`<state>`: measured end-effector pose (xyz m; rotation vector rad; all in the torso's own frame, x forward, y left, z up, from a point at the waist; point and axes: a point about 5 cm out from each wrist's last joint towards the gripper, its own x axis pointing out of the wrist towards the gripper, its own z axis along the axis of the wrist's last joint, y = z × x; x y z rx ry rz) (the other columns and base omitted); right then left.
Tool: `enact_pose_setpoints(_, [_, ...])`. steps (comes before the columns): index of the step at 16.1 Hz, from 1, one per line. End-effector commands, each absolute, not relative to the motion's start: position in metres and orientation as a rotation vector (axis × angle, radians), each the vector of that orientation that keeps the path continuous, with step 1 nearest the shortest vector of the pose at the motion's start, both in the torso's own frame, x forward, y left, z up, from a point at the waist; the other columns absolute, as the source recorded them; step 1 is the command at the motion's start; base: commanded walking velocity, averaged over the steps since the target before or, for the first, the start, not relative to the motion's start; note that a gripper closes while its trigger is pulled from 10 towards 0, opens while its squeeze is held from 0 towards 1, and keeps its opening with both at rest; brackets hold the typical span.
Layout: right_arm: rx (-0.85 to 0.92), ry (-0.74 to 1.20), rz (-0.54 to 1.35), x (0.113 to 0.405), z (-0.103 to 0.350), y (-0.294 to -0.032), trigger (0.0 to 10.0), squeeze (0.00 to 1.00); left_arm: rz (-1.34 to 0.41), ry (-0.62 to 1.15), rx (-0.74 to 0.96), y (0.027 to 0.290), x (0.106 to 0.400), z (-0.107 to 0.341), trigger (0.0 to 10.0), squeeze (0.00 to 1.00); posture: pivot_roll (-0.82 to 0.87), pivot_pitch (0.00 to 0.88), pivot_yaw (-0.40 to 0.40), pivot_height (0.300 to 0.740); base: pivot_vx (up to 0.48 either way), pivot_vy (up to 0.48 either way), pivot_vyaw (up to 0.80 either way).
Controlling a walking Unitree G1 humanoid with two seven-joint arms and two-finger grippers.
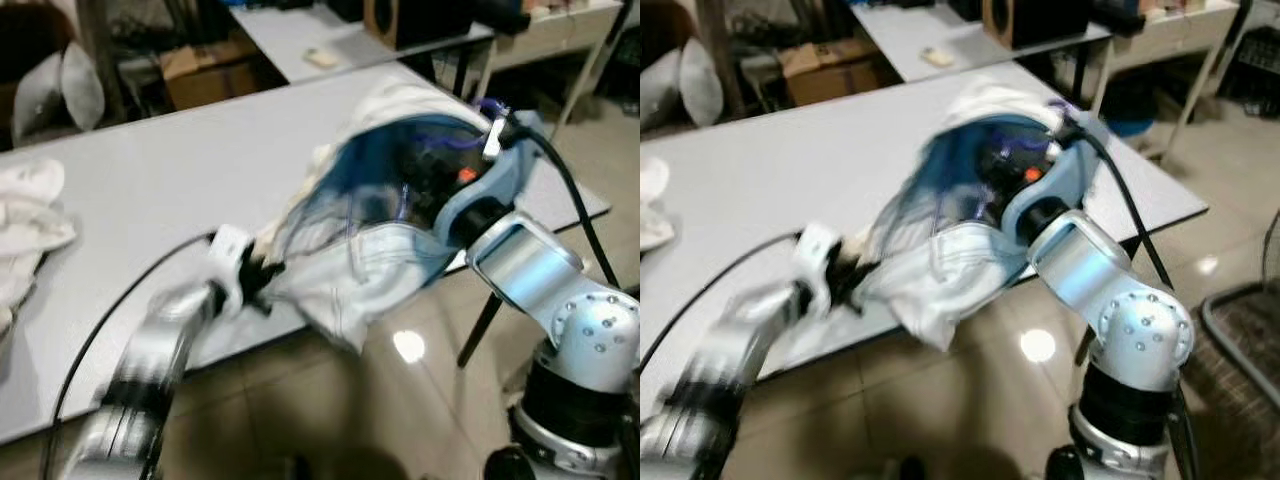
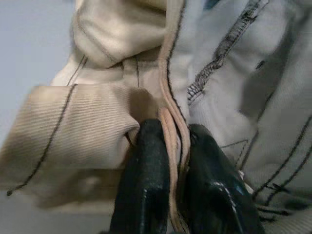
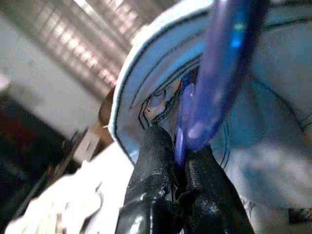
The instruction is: Hang hanger
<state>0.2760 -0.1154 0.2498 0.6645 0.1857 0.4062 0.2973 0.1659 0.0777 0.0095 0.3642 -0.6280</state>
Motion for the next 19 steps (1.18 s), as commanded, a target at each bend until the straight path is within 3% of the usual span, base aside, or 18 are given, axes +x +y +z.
enact_pose_setpoints(1, [0.639,0.091,0.545,0.266,0.275,-0.109,10.0,0.0,-0.588,0.465,-0.007,0.177,0.27,0.064,10.0,0.0,0.0,0.0,0.026,0.74,0.0,0.0,0.8])
enact_pose_setpoints(5, [0.571,0.16,0.576,0.258,0.262,-0.118,10.0,0.0,-0.548,0.478,-0.051,0.179,0.23,0.067,10.0,0.0,0.01,0.0,0.012,0.74,0.0,0.0,0.8])
enact_pose_setpoints(10, [0.571,0.195,0.581,0.251,0.256,-0.12,10.0,0.0,-0.525,0.506,-0.036,0.174,0.217,0.076,10.0,0.0,0.02,0.0,0.026,0.74,0.0,0.0,0.8])
enact_pose_setpoints(19, [0.502,0.269,0.688,0.238,0.25,-0.115,10.0,0.0,-0.493,0.609,0.06,0.189,0.199,0.064,10.0,0.0,0.02,0.006,-0.013,0.74,0.0,0.0,0.8])
